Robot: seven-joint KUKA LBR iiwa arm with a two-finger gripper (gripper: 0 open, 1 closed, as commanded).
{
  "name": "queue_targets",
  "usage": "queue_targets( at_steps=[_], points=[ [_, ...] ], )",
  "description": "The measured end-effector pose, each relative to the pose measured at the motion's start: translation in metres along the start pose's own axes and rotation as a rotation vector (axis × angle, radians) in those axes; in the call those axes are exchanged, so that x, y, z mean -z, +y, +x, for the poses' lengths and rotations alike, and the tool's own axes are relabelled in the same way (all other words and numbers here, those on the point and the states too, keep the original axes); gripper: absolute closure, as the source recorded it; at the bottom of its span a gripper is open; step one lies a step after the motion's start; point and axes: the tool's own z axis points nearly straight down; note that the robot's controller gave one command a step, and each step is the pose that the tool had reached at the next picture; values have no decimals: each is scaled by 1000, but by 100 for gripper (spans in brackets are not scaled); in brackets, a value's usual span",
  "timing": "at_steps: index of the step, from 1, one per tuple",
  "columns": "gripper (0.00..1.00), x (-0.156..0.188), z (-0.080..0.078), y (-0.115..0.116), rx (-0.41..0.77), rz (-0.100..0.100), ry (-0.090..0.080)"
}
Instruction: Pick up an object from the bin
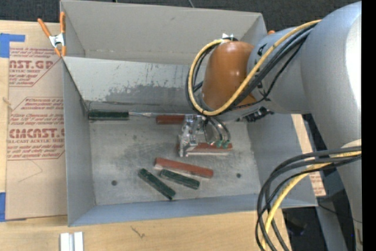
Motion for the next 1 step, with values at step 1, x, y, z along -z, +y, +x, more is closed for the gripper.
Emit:
queue_targets(
  at_steps=[1],
  points=[
    [100,0,0,0,0,0,0]
  ],
)
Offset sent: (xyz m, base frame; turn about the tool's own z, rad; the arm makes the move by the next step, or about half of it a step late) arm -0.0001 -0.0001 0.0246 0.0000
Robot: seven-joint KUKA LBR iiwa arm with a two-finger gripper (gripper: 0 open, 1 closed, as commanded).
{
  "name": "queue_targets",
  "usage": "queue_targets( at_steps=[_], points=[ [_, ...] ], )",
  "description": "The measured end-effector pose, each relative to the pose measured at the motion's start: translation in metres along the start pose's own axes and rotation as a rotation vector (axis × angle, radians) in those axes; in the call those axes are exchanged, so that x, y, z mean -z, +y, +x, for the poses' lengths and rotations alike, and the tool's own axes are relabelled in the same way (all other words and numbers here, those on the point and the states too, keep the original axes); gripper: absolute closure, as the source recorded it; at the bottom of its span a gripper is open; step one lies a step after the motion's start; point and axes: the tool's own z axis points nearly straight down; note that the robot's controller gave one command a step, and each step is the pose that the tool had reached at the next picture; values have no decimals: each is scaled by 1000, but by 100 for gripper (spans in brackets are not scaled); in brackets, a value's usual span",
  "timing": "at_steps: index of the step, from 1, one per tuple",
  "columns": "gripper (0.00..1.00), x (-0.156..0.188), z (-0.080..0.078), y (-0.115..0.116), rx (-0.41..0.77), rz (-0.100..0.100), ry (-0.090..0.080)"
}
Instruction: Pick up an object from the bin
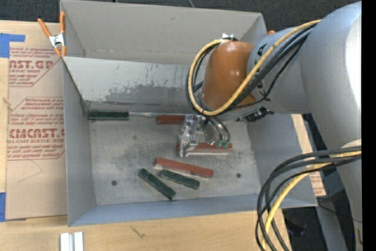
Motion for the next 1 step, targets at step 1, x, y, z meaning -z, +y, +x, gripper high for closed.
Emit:
queue_targets(
  at_steps=[1],
  points=[
    [100,3,1,0,0,0,4]
  ],
)
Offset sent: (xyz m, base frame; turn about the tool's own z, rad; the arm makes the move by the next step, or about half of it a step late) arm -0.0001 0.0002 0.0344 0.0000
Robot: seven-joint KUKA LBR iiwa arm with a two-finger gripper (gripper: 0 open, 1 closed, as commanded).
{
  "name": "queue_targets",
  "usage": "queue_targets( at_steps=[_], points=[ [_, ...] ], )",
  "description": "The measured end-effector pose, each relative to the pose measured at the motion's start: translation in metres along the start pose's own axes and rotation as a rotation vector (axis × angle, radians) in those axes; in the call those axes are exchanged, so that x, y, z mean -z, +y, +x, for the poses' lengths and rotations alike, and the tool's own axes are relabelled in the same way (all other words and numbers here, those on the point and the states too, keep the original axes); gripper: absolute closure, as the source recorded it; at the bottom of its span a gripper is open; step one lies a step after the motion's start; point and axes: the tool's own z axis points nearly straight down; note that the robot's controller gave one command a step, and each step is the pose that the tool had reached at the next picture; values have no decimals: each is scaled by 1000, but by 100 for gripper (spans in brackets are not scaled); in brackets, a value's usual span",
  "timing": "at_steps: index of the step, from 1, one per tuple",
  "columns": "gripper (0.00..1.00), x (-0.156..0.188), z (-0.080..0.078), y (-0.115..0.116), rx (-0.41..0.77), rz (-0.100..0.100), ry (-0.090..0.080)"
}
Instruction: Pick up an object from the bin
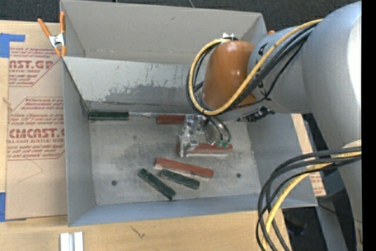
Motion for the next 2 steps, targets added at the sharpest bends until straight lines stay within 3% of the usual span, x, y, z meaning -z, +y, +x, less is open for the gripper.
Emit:
queue_targets(
  at_steps=[2],
  points=[
    [100,23,2,0,0,0,8]
  ],
)
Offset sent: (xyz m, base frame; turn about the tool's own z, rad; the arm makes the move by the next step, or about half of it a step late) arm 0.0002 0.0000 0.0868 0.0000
